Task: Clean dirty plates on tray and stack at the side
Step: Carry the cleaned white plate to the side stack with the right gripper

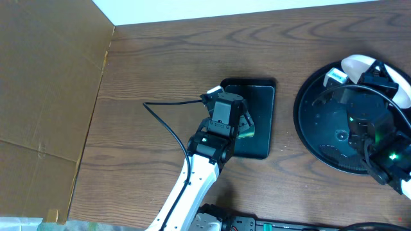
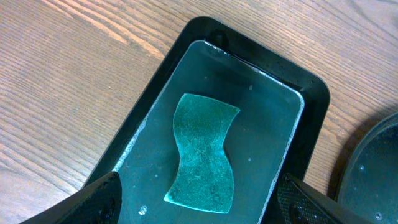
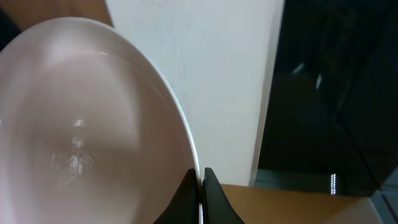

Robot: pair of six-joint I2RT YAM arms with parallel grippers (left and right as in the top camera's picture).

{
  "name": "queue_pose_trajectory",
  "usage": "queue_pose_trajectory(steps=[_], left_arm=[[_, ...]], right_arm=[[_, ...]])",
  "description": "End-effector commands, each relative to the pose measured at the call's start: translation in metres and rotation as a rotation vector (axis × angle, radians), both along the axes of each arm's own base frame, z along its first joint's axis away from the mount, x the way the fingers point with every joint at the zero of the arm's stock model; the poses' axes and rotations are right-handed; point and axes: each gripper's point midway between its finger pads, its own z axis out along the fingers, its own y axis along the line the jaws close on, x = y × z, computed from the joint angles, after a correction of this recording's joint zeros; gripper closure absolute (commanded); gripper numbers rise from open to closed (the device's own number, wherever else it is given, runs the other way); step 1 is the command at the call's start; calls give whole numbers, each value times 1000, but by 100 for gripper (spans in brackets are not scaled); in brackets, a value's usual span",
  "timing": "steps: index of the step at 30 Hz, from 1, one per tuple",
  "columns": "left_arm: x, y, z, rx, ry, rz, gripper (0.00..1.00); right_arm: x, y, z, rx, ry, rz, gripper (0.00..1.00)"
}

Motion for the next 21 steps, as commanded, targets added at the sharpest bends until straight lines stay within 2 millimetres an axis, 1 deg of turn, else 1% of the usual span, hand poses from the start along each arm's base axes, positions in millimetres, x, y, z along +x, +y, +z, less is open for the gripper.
queue_pose_trajectory(steps=[1, 2, 3, 4, 5, 7, 9, 10, 11, 12, 13, 14, 17, 18, 19, 21], left_arm=[[2, 2, 3, 7, -6, 7, 19], [2, 2, 3, 7, -6, 7, 19], [2, 2, 3, 7, -6, 6, 19], [2, 2, 3, 7, -6, 6, 19], [2, 2, 3, 7, -6, 7, 19], [2, 2, 3, 7, -6, 7, 19], [2, 2, 3, 7, -6, 7, 19], [2, 2, 3, 7, -6, 7, 19], [2, 2, 3, 7, -6, 7, 19], [2, 2, 3, 7, -6, 7, 19], [2, 2, 3, 7, -6, 7, 19], [2, 2, 3, 7, -6, 7, 19], [2, 2, 3, 7, -6, 7, 19], [2, 2, 3, 7, -6, 7, 19], [2, 2, 3, 7, -6, 7, 19], [2, 2, 3, 7, -6, 6, 19]], right_arm=[[-2, 6, -12, 10, 55, 37, 99], [-7, 10, -30, -37, 137, 83, 99], [-10, 11, -41, -73, 192, 108, 99], [-12, 9, -47, -85, 216, 107, 99], [-12, 5, -44, -72, 199, 73, 99], [-7, -9, -24, -2, 95, -35, 98], [-2, -25, 6, 118, -62, -153, 98], [-1, -30, 17, 178, -118, -182, 99], [1, -31, 22, 231, -152, -189, 99], [3, -30, 22, 267, -158, -178, 99], [5, -26, 15, 288, -134, -155, 99], [5, -21, 1, 293, -74, -118, 99], [-5, 2, -65, 299, 242, 49, 99], [-8, 3, -78, 339, 305, 67, 99], [-5, -3, -82, 432, 308, 26, 99], [8, -29, -76, 627, 215, -118, 99]])
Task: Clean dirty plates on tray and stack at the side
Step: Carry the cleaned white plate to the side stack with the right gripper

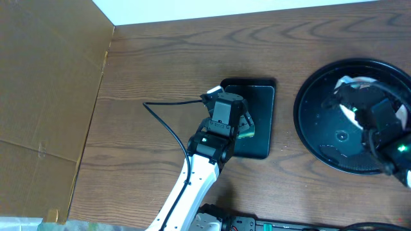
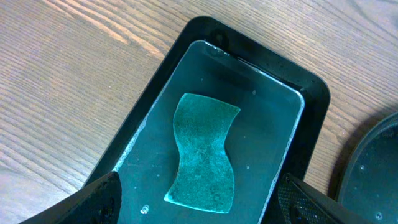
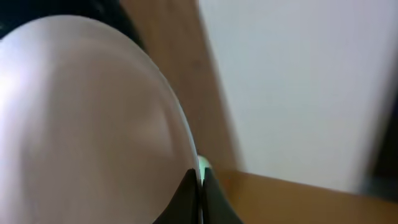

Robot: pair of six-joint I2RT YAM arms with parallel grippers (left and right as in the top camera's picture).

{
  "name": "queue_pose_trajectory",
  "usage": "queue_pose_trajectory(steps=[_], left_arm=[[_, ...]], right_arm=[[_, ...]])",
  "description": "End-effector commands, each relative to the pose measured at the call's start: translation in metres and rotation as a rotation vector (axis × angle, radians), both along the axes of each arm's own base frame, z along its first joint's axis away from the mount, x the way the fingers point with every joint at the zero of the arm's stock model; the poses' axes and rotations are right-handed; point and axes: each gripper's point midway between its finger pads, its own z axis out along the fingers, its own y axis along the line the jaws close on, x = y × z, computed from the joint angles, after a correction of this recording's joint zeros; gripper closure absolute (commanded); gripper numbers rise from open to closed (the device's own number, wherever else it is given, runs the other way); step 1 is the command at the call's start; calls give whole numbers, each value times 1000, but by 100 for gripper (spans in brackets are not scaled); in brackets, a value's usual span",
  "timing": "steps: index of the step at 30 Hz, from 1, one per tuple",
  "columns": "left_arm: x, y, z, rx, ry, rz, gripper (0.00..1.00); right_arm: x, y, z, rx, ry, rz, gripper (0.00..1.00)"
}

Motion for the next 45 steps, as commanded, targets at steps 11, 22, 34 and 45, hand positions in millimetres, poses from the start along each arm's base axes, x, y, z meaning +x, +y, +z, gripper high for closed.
queue_pose_trajectory(steps=[11, 22, 34, 45], left_arm=[[2, 2, 3, 7, -6, 7, 19], [2, 2, 3, 7, -6, 7, 19], [2, 2, 3, 7, -6, 7, 19], [2, 2, 3, 7, -6, 7, 19]], right_arm=[[42, -175, 9, 1115, -252, -679, 99], [9, -322, -84, 1432, -363, -1229, 99], [29, -349, -123, 1494, -445, -1252, 98], [33, -327, -113, 1576, -347, -1183, 1]])
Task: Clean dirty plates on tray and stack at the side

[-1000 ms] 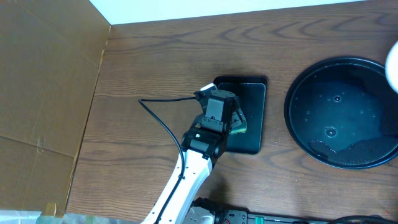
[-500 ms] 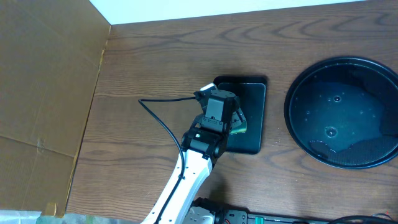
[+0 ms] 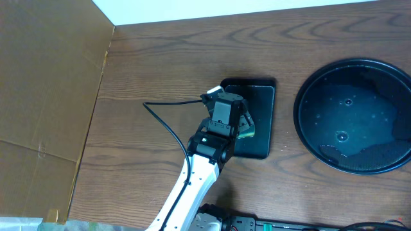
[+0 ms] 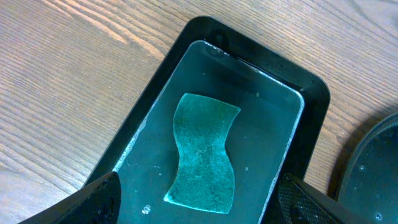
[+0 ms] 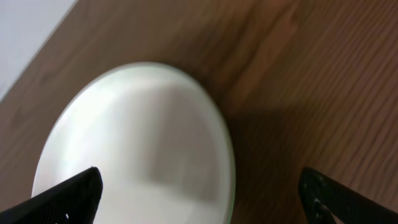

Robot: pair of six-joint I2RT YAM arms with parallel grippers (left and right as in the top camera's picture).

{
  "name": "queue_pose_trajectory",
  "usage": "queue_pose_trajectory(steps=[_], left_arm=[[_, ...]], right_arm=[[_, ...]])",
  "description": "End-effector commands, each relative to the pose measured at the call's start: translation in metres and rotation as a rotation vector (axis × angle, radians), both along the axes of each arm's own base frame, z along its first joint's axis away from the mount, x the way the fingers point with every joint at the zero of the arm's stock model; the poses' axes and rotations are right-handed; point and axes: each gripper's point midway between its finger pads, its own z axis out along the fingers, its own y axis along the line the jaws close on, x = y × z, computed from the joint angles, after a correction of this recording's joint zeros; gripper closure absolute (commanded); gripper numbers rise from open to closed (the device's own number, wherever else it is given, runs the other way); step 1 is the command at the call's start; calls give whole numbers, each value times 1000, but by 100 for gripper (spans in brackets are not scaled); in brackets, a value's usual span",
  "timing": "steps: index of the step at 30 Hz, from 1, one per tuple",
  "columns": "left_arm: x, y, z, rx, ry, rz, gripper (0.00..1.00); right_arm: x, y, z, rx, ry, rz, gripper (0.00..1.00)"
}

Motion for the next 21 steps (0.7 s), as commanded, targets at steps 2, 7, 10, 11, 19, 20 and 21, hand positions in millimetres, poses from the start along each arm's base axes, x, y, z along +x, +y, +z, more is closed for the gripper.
queue_pose_trajectory(steps=[2, 7, 10, 11, 19, 20, 21], left_arm=[[2, 2, 3, 7, -6, 6, 19], [2, 2, 3, 7, -6, 6, 19], [2, 2, 3, 7, -6, 6, 18], [2, 2, 3, 7, -6, 6, 19], [2, 2, 3, 7, -6, 6, 18], [2, 2, 3, 7, -6, 6, 18], [2, 2, 3, 7, -6, 6, 18]], right_arm=[[1, 15, 27, 44, -44, 53, 1], [-21, 30, 67, 37, -34, 64, 1], [-40, 54, 92, 14, -7, 114, 1], [-45, 63, 98, -2, 4, 141, 1], [-87, 168, 136, -134, 63, 453, 1], [-92, 181, 138, -138, 54, 489, 1], [-96, 193, 140, -140, 45, 526, 1]])
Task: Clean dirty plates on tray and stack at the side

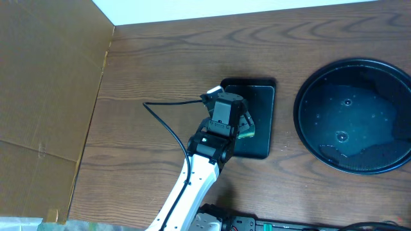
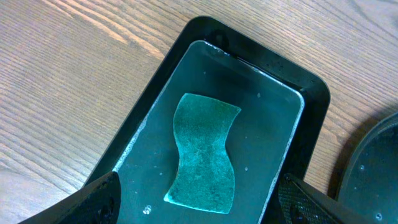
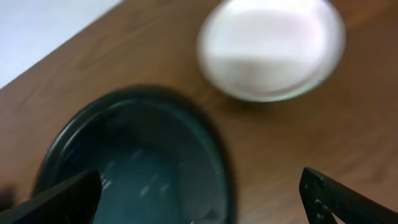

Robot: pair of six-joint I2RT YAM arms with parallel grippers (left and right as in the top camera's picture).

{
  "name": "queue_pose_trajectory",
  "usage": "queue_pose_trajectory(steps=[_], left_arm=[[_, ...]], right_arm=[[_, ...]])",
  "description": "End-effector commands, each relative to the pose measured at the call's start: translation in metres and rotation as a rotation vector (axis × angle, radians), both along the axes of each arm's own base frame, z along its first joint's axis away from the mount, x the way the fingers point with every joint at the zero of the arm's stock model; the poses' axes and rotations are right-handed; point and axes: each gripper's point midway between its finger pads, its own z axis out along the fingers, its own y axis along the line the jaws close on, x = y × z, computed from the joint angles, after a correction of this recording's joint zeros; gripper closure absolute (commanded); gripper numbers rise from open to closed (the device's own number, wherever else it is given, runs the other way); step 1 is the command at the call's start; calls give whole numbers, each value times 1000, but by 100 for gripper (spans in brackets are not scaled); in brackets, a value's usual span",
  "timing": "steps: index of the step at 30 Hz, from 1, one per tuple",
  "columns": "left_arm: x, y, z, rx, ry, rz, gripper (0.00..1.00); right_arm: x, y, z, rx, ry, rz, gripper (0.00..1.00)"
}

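A white plate lies on the wooden table beside the round black tray; the view is blurred. My right gripper hangs open above the tray's rim, well back from the plate, and holds nothing. The overhead view shows the round tray with only water drops in it; the right arm and the plate lie outside that view. My left gripper is open over the green sponge, which lies in the water of a rectangular black tray.
The left arm and its black cable cross the table's middle. A cardboard panel covers the left side. The table's far edge meets a white surface.
The right gripper has moved back from the white plate, which now shows small and far, with the round tray below. Left arm and sponge are unchanged.
The right gripper was shut on the white plate's rim over the round tray, and still held it a moment later. Then the gripper was open with the plate lying on the table, outside the overhead view. Now it hangs over the tray's rim. The left gripper stayed over the sponge.
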Motion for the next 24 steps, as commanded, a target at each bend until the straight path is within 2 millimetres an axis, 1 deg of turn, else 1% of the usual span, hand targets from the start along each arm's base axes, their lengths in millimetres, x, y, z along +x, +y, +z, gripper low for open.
queue_pose_trajectory(steps=[1, 4, 7, 12, 16, 20, 22, 24], left_arm=[[2, 2, 3, 7, -6, 6, 18], [2, 2, 3, 7, -6, 6, 18], [2, 2, 3, 7, -6, 6, 19], [2, 2, 3, 7, -6, 6, 18], [2, 2, 3, 7, -6, 6, 18], [2, 2, 3, 7, -6, 6, 18], [2, 2, 3, 7, -6, 6, 18], [2, 2, 3, 7, -6, 6, 18]], right_arm=[[-16, 41, 8, -42, -28, 149, 1], [-34, 72, 7, 7, -11, 230, 1], [-48, 85, 3, 14, 24, 280, 1], [-61, 87, -8, 23, 91, 288, 1], [-67, 87, -14, 28, 124, 288, 1], [-76, 86, -22, 29, 176, 281, 1], [-79, 82, -24, 13, 194, 263, 1], [-82, 82, -27, 16, 211, 264, 1]])
